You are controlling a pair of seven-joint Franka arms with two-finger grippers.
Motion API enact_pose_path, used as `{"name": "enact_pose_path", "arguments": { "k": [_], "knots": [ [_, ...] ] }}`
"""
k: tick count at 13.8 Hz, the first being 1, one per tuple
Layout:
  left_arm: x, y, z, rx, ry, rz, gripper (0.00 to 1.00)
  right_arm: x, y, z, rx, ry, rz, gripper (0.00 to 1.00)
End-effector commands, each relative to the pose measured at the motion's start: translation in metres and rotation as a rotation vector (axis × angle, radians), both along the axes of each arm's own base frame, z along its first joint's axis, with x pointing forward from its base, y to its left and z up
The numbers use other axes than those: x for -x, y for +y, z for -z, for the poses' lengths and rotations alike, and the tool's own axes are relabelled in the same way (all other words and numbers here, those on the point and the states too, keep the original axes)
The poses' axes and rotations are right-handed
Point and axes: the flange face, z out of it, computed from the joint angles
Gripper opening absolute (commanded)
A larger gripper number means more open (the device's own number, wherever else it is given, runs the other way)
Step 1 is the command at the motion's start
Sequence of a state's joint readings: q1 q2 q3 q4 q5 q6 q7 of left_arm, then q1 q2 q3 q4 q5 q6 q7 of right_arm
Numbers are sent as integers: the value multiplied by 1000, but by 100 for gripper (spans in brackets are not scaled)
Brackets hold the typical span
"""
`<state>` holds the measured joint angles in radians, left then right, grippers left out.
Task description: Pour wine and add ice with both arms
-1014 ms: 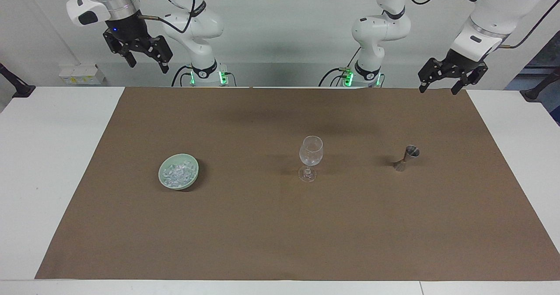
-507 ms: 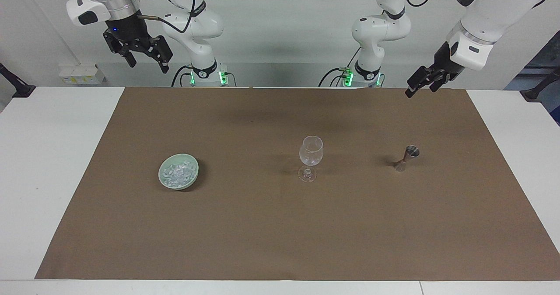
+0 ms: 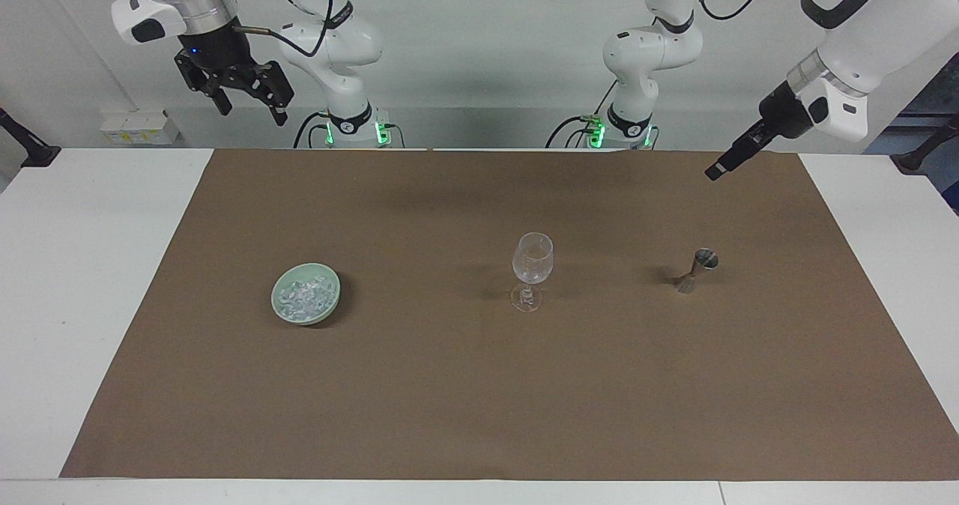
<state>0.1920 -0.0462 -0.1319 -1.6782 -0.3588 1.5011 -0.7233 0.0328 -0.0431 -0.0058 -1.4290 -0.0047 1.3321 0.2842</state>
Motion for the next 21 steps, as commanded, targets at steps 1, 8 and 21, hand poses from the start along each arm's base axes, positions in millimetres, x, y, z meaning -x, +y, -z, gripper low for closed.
{"name": "enact_pose_path", "arguments": {
  "k": [1, 8, 21],
  "knots": [
    [1, 17, 22, 59, 117, -203, 100, 2, -7, 0, -27, 0, -4, 100],
    [-6, 80, 87, 217, 305, -478, 100, 2, -7, 0, -27, 0, -4, 100],
    [-29, 177, 232, 439, 455, -684, 100, -1, -32, 2, -23, -16, 34, 100]
  ]
}}
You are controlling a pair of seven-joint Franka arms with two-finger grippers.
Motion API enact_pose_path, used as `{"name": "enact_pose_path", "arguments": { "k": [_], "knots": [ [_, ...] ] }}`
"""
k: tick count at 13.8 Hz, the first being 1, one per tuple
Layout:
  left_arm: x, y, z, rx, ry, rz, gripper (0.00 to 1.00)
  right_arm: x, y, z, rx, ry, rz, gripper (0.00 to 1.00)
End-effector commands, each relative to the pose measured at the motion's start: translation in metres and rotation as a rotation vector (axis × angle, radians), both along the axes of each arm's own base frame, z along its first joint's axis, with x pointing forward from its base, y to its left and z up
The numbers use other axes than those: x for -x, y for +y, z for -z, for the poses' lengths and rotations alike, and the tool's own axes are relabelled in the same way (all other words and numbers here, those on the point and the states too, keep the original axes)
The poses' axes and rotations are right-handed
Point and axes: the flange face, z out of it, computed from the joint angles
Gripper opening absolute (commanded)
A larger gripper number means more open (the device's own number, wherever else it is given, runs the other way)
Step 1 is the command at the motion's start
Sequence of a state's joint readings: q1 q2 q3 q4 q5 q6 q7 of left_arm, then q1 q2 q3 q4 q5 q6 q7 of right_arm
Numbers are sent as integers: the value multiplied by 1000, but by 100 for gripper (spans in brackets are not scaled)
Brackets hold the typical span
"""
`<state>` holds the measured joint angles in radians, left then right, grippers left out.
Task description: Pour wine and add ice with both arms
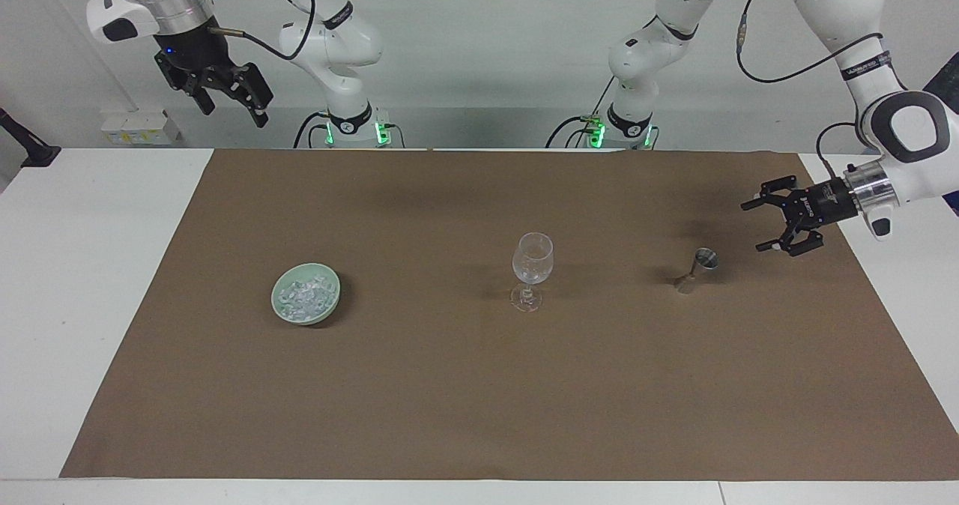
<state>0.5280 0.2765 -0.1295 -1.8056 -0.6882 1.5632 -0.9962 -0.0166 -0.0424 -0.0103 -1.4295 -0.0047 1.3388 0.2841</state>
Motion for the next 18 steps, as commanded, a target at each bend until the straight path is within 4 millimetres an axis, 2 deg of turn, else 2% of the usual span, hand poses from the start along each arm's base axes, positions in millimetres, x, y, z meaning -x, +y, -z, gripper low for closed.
{"name": "enact_pose_path", "arguments": {
  "k": [1, 3, 4, 7, 9, 12, 18],
  "knots": [
    [-6, 8, 35, 78, -11, -40, 100, -1, -4, 2, -21, -15, -21, 100],
    [-6, 17, 69, 121, -17, -63, 100, -2, -3, 3, -20, -18, -23, 100],
    [-8, 11, 79, 129, -17, -82, 100, -5, -1, 3, -20, -30, -26, 100],
    [-1, 4, 96, 176, -93, -50, 100, -10, -1, 5, -19, -40, -27, 100],
    [-4, -2, 111, 177, -113, -48, 100, -9, -1, 7, -20, -37, -27, 100],
    [4, -12, 125, 223, -155, -54, 100, -9, -1, 11, -20, -29, -29, 100],
    [-6, -45, 130, 243, -174, -107, 100, -6, -3, 18, -12, -26, -96, 100]
  ]
}}
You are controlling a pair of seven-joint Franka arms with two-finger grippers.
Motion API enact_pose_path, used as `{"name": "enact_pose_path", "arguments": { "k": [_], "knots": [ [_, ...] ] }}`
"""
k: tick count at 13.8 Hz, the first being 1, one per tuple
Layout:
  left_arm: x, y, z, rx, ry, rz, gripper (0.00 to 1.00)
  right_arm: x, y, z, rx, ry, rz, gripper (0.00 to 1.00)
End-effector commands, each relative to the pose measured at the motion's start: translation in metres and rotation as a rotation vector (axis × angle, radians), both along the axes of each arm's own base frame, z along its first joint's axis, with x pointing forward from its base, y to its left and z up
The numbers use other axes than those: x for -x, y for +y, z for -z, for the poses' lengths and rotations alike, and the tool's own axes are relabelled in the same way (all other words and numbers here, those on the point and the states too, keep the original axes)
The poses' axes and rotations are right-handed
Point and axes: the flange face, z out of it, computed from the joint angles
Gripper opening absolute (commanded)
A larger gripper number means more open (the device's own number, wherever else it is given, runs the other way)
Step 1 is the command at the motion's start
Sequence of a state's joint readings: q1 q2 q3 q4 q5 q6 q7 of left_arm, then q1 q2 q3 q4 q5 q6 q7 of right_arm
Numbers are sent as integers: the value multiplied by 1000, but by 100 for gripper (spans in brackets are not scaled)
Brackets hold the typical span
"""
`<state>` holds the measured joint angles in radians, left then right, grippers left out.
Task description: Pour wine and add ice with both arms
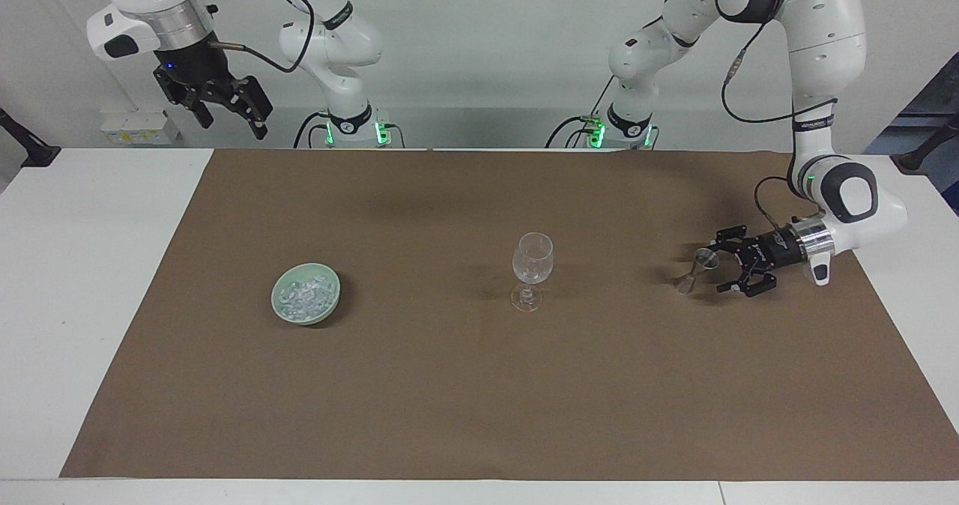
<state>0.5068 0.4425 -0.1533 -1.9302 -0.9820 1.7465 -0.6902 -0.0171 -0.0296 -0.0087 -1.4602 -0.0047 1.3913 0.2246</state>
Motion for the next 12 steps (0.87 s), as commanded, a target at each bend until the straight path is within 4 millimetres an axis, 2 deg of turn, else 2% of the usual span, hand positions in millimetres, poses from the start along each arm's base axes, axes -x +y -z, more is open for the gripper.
{"name": "enact_pose_path", "arguments": {
  "k": [1, 12],
  "knots": [
    [2, -13, 6, 0, -11, -43, 100, 4, -3, 3, -9, -21, -35, 100],
    [6, -20, 10, 11, -16, -50, 100, 10, -2, 7, -11, -3, -38, 100]
  ]
}}
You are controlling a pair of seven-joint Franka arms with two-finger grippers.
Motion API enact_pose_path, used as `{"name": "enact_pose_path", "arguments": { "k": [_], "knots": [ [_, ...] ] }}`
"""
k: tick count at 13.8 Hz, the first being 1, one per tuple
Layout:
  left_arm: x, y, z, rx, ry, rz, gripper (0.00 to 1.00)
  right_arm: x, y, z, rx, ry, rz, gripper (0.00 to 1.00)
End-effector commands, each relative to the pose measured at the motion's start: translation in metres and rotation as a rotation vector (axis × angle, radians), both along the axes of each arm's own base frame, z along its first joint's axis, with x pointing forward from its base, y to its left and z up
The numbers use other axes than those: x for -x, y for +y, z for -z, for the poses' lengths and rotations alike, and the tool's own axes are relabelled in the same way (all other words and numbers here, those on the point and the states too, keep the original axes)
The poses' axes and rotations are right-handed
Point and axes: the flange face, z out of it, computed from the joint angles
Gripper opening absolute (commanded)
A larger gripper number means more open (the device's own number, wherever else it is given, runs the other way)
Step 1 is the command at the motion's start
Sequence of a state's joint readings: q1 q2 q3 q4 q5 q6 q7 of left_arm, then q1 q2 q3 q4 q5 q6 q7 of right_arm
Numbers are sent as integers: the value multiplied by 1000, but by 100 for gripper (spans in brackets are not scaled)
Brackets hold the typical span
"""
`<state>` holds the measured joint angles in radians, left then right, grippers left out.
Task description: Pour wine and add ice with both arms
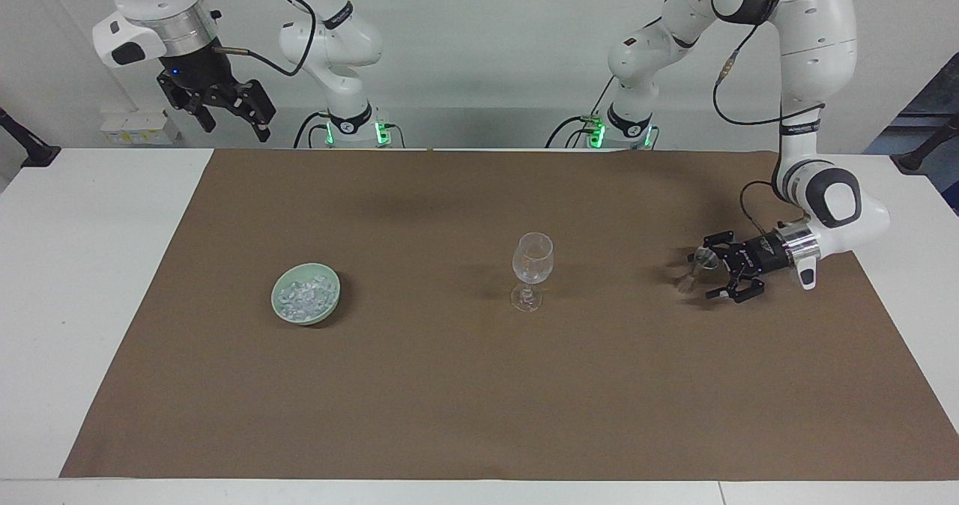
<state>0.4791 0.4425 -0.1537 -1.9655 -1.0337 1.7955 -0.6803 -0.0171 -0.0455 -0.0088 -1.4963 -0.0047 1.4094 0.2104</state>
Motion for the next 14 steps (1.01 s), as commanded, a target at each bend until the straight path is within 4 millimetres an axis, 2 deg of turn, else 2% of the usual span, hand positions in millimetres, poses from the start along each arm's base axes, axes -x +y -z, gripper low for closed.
{"name": "enact_pose_path", "arguments": {
  "k": [1, 5, 8, 10, 12, 14],
  "knots": [
    [6, -4, -2, 1, -19, -17, 100, 7, -2, 1, -9, -5, -24, 100],
    [9, -7, -1, 16, -14, -24, 100, 7, -2, 0, -9, -5, -26, 100],
    [10, -11, 0, 20, -11, -23, 88, 8, -2, 0, -11, -5, -27, 100],
    [11, -12, -2, 25, -13, -26, 75, 8, -2, 0, -11, -5, -27, 100],
    [11, -13, -1, 27, -11, -27, 69, 8, -2, 0, -11, -3, -29, 100],
    [11, -13, -2, 28, -12, -27, 69, 9, -2, 1, -11, 3, -30, 100]
  ]
}}
